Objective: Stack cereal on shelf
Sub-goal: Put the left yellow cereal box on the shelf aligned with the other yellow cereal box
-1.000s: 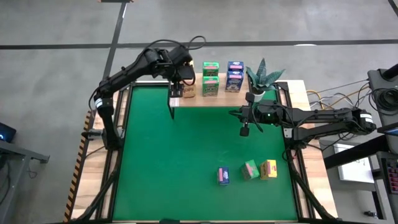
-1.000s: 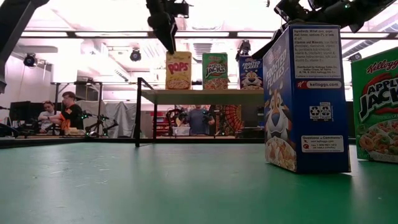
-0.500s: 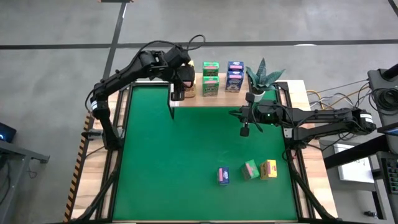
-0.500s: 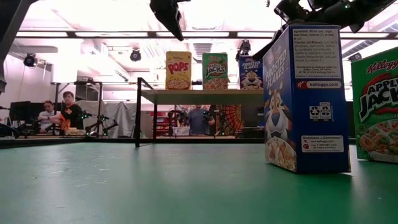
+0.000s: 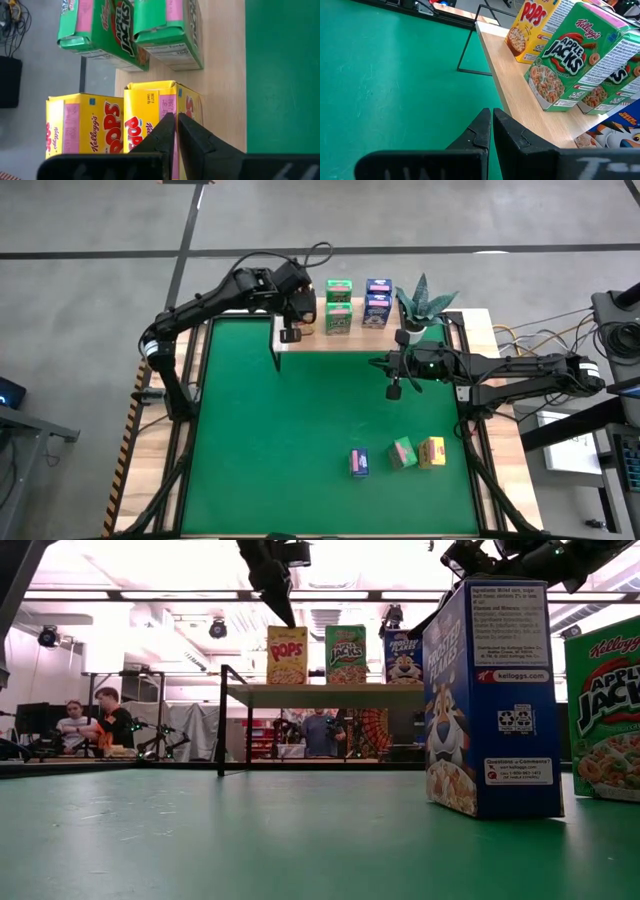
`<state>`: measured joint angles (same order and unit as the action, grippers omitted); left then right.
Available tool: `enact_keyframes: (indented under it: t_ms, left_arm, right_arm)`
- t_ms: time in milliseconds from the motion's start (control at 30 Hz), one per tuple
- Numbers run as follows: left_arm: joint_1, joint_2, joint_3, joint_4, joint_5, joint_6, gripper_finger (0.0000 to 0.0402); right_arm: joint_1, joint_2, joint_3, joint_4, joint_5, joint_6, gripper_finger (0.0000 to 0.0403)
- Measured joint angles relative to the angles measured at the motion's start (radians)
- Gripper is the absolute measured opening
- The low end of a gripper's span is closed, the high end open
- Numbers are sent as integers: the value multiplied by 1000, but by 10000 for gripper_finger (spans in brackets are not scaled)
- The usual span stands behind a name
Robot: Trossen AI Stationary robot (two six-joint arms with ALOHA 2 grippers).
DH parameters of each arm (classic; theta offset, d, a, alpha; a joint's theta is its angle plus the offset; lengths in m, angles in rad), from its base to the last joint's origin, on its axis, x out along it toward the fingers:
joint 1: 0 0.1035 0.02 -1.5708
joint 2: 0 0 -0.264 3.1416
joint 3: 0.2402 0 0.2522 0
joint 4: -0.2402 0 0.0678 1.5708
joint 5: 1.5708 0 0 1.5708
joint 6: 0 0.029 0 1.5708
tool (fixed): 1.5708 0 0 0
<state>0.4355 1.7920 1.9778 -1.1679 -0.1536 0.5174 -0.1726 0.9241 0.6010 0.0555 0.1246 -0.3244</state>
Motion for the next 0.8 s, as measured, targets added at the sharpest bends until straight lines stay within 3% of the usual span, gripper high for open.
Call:
enact_keyframes:
  t_ms: [367, 800]
  left_arm:
    - [2, 7, 66, -60, -5, -5, 0]
    - [7, 16, 59, -59, -9, -36, 0]
  right_arm:
    - [0, 0, 0, 0, 0, 0, 9]
    - [0, 0, 0, 0, 0, 1, 9]
